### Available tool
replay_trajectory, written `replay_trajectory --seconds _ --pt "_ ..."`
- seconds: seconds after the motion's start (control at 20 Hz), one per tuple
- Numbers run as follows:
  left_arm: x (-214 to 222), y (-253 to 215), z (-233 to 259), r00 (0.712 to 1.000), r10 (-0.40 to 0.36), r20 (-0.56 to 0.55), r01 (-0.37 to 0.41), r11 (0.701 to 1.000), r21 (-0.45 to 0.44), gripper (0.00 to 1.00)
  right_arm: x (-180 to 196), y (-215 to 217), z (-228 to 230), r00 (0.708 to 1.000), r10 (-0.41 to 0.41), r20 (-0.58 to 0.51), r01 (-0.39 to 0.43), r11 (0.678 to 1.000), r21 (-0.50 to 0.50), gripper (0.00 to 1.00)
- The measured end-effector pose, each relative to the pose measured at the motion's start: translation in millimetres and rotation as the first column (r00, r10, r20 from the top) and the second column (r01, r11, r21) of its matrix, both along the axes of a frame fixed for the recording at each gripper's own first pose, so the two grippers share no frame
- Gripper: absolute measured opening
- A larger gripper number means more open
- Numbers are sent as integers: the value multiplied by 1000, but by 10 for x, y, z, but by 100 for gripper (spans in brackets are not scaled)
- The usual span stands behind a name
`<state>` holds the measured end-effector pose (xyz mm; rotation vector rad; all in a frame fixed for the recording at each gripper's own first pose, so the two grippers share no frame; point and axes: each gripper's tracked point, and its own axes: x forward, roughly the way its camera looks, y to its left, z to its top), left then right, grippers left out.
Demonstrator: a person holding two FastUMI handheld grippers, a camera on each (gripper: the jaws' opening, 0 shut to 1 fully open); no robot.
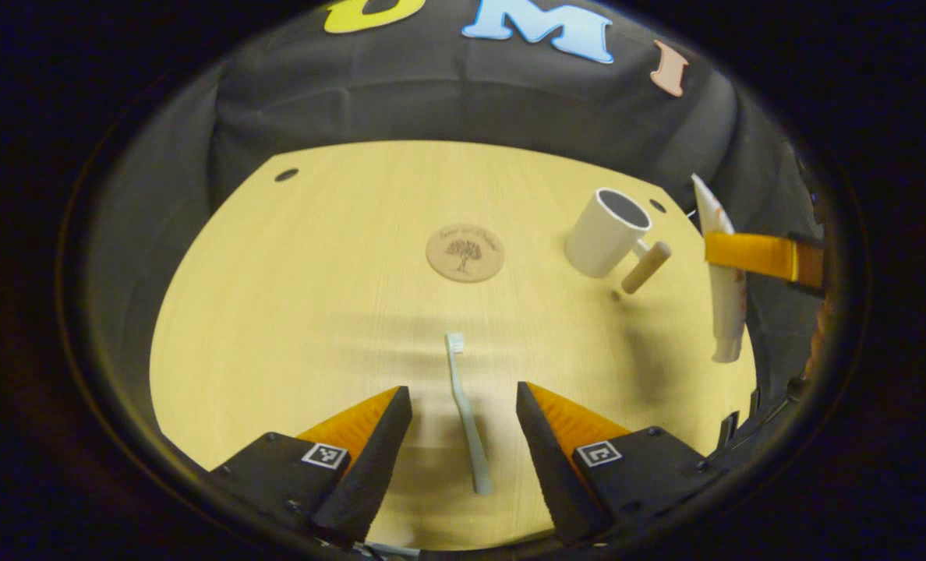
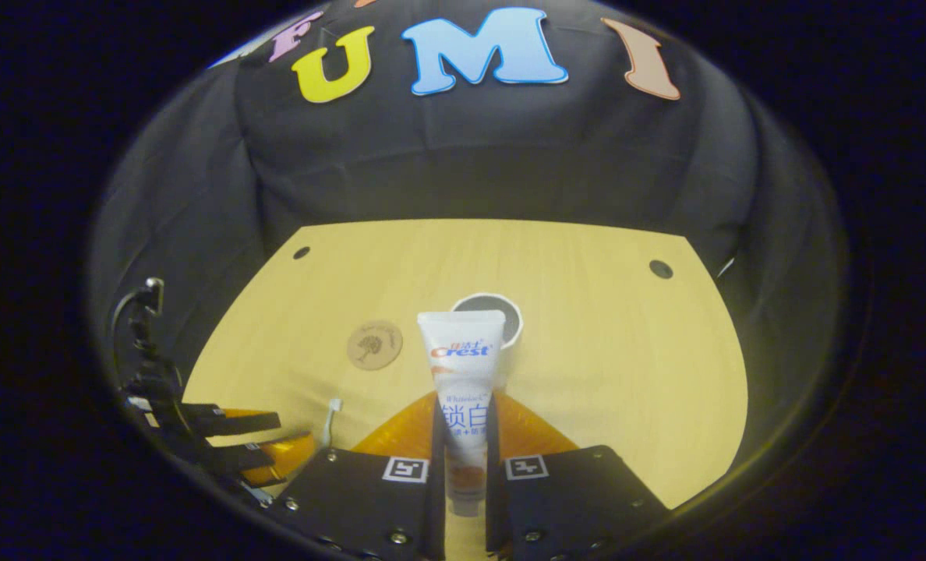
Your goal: Put the toothbrush and toothpaste on the desktop into the cup, then pick up the cup and place it on the coaster on the desktop.
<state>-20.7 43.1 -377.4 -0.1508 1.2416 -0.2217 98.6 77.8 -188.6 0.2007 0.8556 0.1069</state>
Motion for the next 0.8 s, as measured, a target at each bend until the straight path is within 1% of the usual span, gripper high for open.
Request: replay_trajectory --seconds 0.05,0.1,0.15,0.2,0.25,0.3,0.35,0.4,0.45,0.5,0.55,0.6,0.65,0.7,0.75,0.8 --pt "-18 -27 -84 999 0 -37 0 1000 -3 88 82 -14 64 1000 -3 23 3 1000 2 21" --pt "-30 -21 -150 998 0 -69 1 1000 10 82 146 -11 113 999 -1 42 1 1000 4 21" --pt "-52 -27 -238 995 2 -98 0 1000 18 87 231 -18 158 998 -2 62 2 1000 4 21" --pt "-86 -24 -298 990 3 -138 0 1000 26 75 318 -28 203 996 -1 87 1 1000 2 21" --pt "-109 -57 -356 986 6 -168 -2 1000 23 75 383 -31 227 994 -1 112 1 1000 0 21" --pt "-150 -73 -392 979 9 -205 -3 1000 26 71 462 -44 259 991 3 134 -3 1000 -1 21" --pt "-148 -132 -471 973 18 -229 -9 999 40 71 521 -61 276 989 4 150 -3 1000 -6 21" --pt "-175 -161 -540 964 26 -263 -11 998 57 57 580 -82 271 986 1 165 1 1000 -7 18" --pt "-184 -203 -605 958 35 -283 -17 998 65 43 649 -92 266 985 -7 173 7 1000 -2 21" --pt "-192 -239 -632 951 36 -306 -19 998 59 39 693 -85 270 983 -9 185 8 1000 9 21" --pt "-165 -222 -641 948 43 -316 -18 996 82 40 745 -96 286 980 -15 196 12 1000 20 21" --pt "-112 -233 -650 946 44 -320 -16 996 89 37 783 -93 290 978 -21 207 15 999 31 21" --pt "-105 -194 -679 942 50 -331 -9 992 123 37 815 -98 299 977 -27 213 19 999 39 21" --pt "-95 -178 -677 937 72 -341 -25 990 141 28 830 -90 310 974 -27 223 17 999 45 21" --pt "-16 -175 -630 929 78 -362 -21 987 158 19 842 -90 320 973 -26 228 16 999 46 21" --pt "19 -157 -590 925 97 -369 -36 985 168 16 861 -95 300 973 -24 231 14 999 46 21"
